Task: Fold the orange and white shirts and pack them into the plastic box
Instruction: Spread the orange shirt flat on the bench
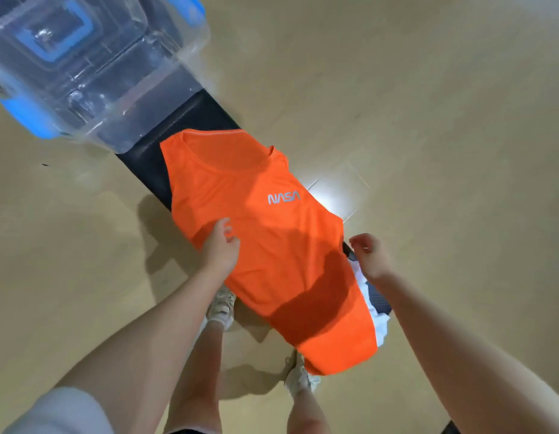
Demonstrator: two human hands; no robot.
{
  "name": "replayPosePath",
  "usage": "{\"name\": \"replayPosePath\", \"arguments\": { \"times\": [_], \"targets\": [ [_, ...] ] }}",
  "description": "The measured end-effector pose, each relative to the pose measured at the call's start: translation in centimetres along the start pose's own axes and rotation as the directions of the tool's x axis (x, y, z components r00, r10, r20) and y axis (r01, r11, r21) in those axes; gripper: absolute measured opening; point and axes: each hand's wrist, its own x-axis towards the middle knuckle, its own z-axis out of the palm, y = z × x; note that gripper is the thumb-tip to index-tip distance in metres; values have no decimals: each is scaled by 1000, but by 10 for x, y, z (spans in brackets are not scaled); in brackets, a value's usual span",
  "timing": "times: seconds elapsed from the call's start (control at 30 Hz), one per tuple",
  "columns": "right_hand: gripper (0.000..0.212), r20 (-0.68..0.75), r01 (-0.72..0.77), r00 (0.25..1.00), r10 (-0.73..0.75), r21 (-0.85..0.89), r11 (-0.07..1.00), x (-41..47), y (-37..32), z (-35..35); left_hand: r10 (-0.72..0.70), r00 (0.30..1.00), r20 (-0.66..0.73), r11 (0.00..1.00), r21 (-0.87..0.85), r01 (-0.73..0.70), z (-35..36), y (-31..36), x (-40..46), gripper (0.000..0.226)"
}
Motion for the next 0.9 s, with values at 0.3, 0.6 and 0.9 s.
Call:
{"name": "replayPosePath", "arguments": {
  "times": [0.3, 0.6, 0.9],
  "targets": [
    [20, 144, 18, 990, 1, -132, 991, -72, 126, 18, 108, 993, -41, 987, 120, -103, 124, -66, -118, 23],
    [25, 30, 145, 989, -142, -127, 981, -91, 155, 28, -74, 995, 72, 974, -208, 88, 191, -101, -189, 23],
    [31, -186, 287, 918, -351, -299, 910, -96, 157, 31, 41, 996, 75, 992, -121, -32, 216, -108, -195, 46]
  ]
}}
